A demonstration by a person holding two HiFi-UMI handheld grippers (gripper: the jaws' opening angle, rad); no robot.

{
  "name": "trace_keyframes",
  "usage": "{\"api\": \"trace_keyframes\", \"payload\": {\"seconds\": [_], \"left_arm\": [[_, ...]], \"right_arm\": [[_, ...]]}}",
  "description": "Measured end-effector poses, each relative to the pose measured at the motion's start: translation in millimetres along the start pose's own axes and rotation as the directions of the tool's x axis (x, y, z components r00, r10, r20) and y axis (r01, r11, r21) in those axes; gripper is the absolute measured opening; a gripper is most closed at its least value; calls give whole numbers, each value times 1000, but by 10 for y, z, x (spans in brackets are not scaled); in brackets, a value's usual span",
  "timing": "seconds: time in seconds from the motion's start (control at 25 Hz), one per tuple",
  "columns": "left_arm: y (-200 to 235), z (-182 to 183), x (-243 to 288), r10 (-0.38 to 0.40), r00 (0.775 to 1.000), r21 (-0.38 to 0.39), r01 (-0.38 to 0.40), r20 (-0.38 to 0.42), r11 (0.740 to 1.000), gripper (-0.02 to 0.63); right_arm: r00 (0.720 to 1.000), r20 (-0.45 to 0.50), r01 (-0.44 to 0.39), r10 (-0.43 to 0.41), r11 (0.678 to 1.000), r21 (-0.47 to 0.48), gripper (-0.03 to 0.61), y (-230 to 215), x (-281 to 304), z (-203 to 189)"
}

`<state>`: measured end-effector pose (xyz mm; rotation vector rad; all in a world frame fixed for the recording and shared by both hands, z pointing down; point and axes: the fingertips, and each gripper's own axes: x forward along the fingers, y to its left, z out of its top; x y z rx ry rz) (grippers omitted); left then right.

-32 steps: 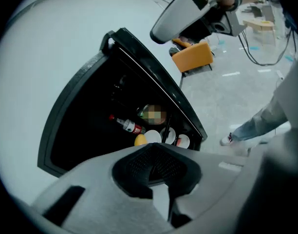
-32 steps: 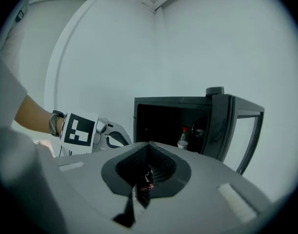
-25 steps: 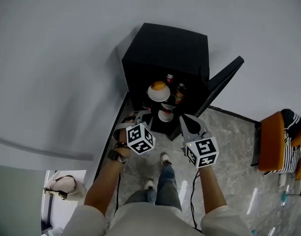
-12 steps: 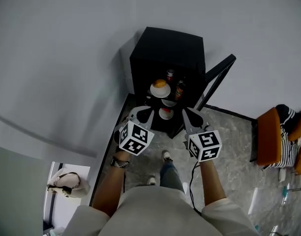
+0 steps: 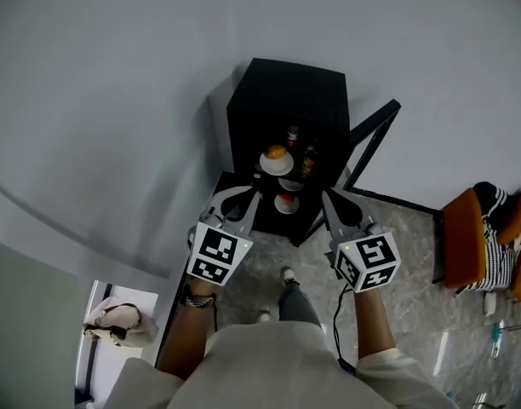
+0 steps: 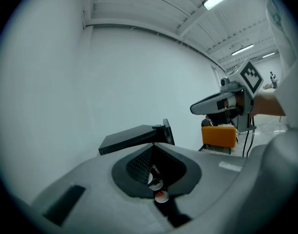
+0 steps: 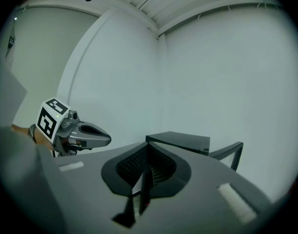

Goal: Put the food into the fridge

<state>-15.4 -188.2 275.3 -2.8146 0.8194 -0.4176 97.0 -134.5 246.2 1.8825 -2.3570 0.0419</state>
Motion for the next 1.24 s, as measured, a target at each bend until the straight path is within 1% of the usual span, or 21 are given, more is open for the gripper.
{"api": "trace_keyframes", "payload": {"seconds": [0.2, 0.36, 0.52, 0.84, 1.24], "left_arm": [[-64, 192, -152, 16, 998, -7, -16, 57, 1000, 6], [-102, 267, -183, 22, 998, 7, -23, 65, 1000, 6], [-124, 330, -193, 23, 997, 15, -24, 77, 1000, 6], [-158, 327, -194, 23, 997, 12, -24, 77, 1000, 6], [-166, 349, -188, 22, 996, -15, -20, 83, 1000, 6]], "right_arm": [[999, 44, -16, 18, 999, -28, 3, 110, -121, 254], [998, 58, -28, 32, 998, -57, 3, 181, -183, 358], [998, 53, -30, 32, 999, -44, 3, 177, -185, 340], [999, 42, -32, 34, 998, -48, 3, 189, -186, 288], [998, 39, -49, 52, 996, -71, 3, 216, -193, 265]]}}
